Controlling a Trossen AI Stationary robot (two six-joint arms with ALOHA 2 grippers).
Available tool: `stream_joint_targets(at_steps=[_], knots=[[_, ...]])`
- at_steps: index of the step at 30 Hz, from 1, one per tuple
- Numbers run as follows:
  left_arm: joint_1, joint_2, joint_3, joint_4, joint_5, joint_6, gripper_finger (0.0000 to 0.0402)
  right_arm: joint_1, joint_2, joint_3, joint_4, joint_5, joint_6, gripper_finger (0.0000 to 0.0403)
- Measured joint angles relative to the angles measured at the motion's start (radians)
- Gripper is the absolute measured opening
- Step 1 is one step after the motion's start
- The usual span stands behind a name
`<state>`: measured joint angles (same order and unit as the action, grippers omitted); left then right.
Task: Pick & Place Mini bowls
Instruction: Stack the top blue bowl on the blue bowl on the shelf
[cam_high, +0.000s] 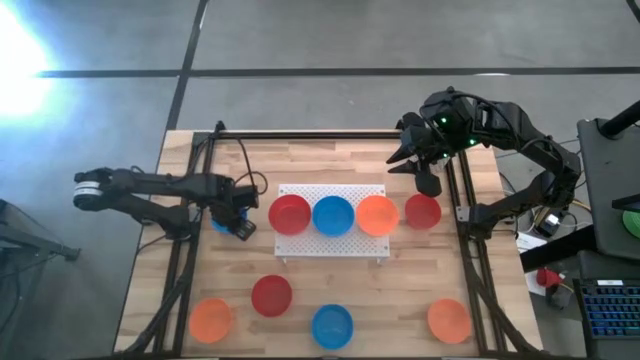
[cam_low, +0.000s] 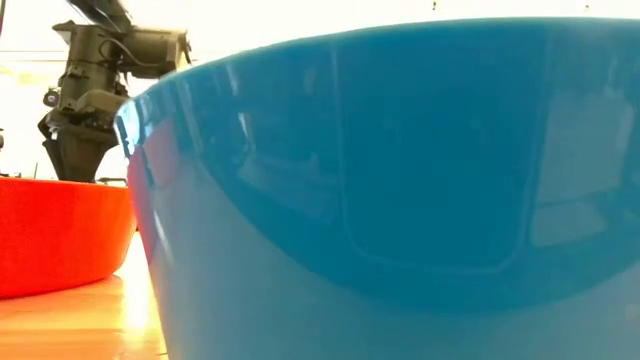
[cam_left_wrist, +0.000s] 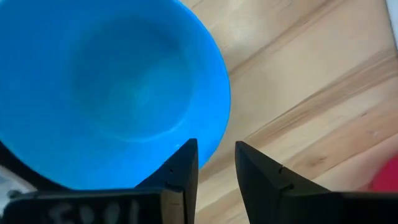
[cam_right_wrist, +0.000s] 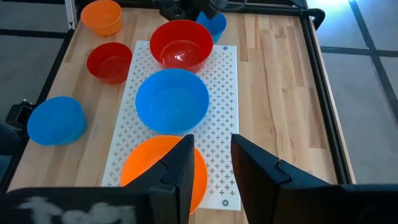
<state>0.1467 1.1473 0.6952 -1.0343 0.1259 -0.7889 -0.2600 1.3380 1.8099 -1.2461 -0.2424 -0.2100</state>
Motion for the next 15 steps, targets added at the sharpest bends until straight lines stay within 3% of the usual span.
stream_joint_targets(at_steps=[15], knots=[[0.000,0.000,-0.131,0.147,0.003,0.033,0.0092,0.000,0.000,0.000,0.001,0.000,0.000,0.0100]])
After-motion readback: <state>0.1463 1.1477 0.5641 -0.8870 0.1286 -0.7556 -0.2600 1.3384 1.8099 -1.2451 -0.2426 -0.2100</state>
